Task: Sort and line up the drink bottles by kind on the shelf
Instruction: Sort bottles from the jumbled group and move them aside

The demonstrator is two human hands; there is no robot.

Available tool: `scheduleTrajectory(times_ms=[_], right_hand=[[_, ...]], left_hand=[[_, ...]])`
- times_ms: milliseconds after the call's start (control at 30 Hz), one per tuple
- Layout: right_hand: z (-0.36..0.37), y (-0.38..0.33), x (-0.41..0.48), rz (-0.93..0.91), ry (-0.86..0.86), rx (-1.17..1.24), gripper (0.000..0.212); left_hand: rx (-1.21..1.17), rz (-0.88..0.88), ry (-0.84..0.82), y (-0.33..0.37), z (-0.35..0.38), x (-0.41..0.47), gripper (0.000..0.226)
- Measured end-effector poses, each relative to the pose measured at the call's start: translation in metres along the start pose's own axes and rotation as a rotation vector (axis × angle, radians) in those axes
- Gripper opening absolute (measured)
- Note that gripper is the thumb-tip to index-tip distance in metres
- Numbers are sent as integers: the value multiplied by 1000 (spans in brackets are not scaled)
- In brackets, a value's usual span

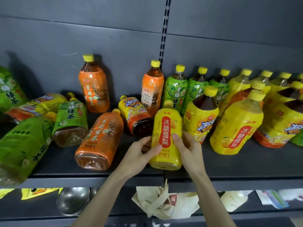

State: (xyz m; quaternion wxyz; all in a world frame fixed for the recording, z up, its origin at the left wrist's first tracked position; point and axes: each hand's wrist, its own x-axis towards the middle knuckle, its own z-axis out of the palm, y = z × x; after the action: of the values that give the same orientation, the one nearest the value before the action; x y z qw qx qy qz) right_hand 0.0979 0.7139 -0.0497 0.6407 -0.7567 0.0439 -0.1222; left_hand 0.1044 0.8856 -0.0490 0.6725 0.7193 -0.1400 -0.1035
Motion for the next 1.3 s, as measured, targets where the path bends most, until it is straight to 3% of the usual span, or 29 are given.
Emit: scheduleTrajectory(times_ms=[200, 433, 700, 900, 967, 1100, 1200, 1300], right_hand=[[-12, -10, 9, -159, -70, 67, 55], [-17, -8, 15, -200, -92, 78, 55], [-16, -5, 18, -265, -87, -19, 64], [-18, -7, 14, -324, -62, -177, 68], [-18, -7, 10, -329, -25, -277, 64], [-20, -8, -4, -414, 131, -434, 35], [-16, -9, -17, -444, 191, -444, 17], [-2, -14, -25, -422, 165, -371, 13]], left_hand=[[10, 119, -6, 7, 3, 5, 47], [90, 151, 61, -6, 0, 22, 66], [133, 145, 113, -8, -3, 31, 70], [349, 166, 179, -1, 0, 27, 66], [430, 181, 221, 3, 2, 22, 58], [571, 232, 339, 12, 1, 3, 32], [646, 282, 468, 18, -10, -15, 23], [665, 334, 596, 26, -26, -32, 14]])
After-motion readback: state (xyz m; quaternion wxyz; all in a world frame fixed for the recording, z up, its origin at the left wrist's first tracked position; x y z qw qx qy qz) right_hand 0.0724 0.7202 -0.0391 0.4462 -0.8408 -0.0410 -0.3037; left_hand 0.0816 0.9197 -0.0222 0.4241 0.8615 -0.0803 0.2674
